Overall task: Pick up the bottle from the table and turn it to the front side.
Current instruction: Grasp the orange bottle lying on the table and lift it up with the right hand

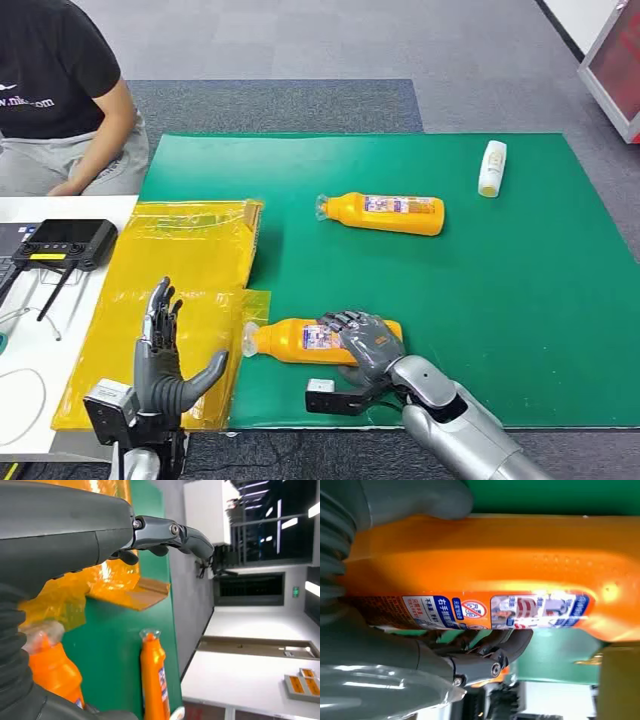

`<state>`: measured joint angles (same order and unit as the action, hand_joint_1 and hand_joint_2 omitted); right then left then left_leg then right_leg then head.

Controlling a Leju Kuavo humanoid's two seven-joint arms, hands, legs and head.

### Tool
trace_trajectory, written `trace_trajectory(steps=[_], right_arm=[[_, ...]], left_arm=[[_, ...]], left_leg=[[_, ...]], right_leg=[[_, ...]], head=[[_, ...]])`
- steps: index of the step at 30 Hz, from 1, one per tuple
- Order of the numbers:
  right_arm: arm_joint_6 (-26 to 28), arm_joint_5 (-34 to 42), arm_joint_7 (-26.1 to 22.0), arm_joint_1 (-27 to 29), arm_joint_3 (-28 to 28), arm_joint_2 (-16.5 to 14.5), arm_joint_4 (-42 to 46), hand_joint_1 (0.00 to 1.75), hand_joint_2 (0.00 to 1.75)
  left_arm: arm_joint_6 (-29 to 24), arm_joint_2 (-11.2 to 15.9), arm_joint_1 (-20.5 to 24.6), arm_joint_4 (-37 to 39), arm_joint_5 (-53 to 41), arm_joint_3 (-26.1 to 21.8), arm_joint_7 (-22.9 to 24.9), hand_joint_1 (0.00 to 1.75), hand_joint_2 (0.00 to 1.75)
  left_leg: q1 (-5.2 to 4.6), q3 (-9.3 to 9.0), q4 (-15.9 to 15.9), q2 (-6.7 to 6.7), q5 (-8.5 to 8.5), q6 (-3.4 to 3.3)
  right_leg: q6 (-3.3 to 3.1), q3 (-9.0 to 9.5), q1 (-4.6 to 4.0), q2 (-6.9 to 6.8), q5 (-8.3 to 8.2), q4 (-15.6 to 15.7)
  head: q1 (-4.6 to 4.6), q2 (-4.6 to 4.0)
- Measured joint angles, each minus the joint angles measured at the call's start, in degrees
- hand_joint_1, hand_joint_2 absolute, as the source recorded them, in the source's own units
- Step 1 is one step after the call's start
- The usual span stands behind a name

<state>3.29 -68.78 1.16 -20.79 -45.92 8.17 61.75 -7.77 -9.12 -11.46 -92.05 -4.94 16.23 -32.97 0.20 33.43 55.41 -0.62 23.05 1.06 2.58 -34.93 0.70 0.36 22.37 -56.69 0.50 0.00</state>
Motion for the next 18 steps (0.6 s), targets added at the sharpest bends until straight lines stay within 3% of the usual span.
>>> trace_trajectory(steps=[9,14,18], right_arm=[[1.1,-5.4,4.4,-1.4,-1.2,-0.4,-2.5,1.75,1.75],[1.1,-6.6,4.1,-2.1,-1.4,-0.8,-4.0,1.75,1.75],[6.2,-4.1,2.1,-1.0,-0.5,-1.4,-4.7,1.75,1.75]], left_arm=[[-0.4,0.1,-1.7,-2.7,-0.5,-2.3,-0.1,0.00,1.75],[-0.1,0.0,-2.1,-3.6,-0.3,-3.8,-0.2,0.00,1.75],[0.4,-0.3,-2.1,-3.8,0.3,-4.6,-0.8,0.00,1.75]], left_leg=[[0.00,-0.10,0.0,0.00,0.01,0.01],[0.00,-0.21,0.0,0.00,0.01,0.01],[0.00,-0.23,0.0,-0.02,-0.08,-0.03]], right_leg=[[0.00,0.07,0.00,0.01,0.01,0.0],[-0.03,0.14,-0.01,0.01,0.00,0.0],[-0.03,0.19,0.00,-0.04,-0.03,0.0]], head=[[-0.01,0.00],[-0.01,0.00],[-0.01,0.00]])
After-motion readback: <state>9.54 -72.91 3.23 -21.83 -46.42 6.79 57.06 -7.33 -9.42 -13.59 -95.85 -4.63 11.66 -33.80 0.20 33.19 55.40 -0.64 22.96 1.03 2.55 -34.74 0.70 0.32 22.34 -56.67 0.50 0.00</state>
